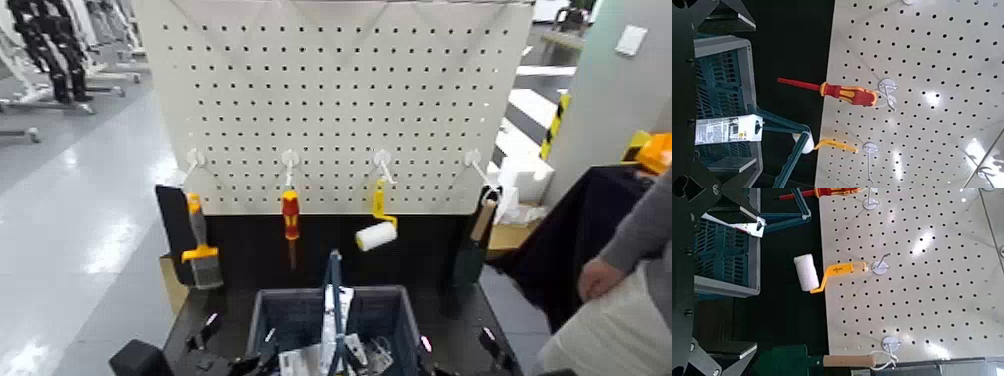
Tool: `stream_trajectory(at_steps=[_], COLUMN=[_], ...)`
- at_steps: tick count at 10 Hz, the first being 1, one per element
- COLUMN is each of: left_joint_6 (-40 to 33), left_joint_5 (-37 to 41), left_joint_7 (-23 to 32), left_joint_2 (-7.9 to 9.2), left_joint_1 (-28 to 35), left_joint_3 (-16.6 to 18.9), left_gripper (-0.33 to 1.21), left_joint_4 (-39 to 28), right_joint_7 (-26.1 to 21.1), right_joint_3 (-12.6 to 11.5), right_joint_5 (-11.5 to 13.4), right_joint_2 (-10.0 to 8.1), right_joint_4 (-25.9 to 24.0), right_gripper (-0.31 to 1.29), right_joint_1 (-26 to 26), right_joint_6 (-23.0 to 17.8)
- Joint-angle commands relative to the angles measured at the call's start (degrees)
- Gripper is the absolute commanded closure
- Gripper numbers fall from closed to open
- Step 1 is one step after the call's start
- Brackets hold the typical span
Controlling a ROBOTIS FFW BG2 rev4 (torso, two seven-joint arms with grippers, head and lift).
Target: Put the black wrench into the crate.
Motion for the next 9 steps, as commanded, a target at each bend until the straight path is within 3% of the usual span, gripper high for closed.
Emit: stream_trajectory(at_steps=[1,4,9], left_joint_6=[0.03,0.11,0.2], left_joint_5=[0.0,-0.09,-0.09], left_joint_7=[0.05,0.14,0.14], left_joint_2=[-0.1,-0.37,-0.37], left_joint_1=[0.57,1.01,1.01], left_joint_3=[0.19,0.45,0.45], left_gripper=[0.11,0.11,0.11], left_joint_4=[-0.3,-0.47,-0.47], right_joint_7=[-1.99,-6.91,-8.06], right_joint_3=[-0.29,0.5,0.85], right_joint_5=[1.26,2.84,3.63], right_joint_2=[0.04,-0.93,-0.93], right_joint_4=[-3.06,-5.69,-5.61], right_gripper=[0.17,0.16,0.12], right_joint_1=[3.77,7.64,7.55], right_joint_6=[-0.36,-1.68,-2.03])
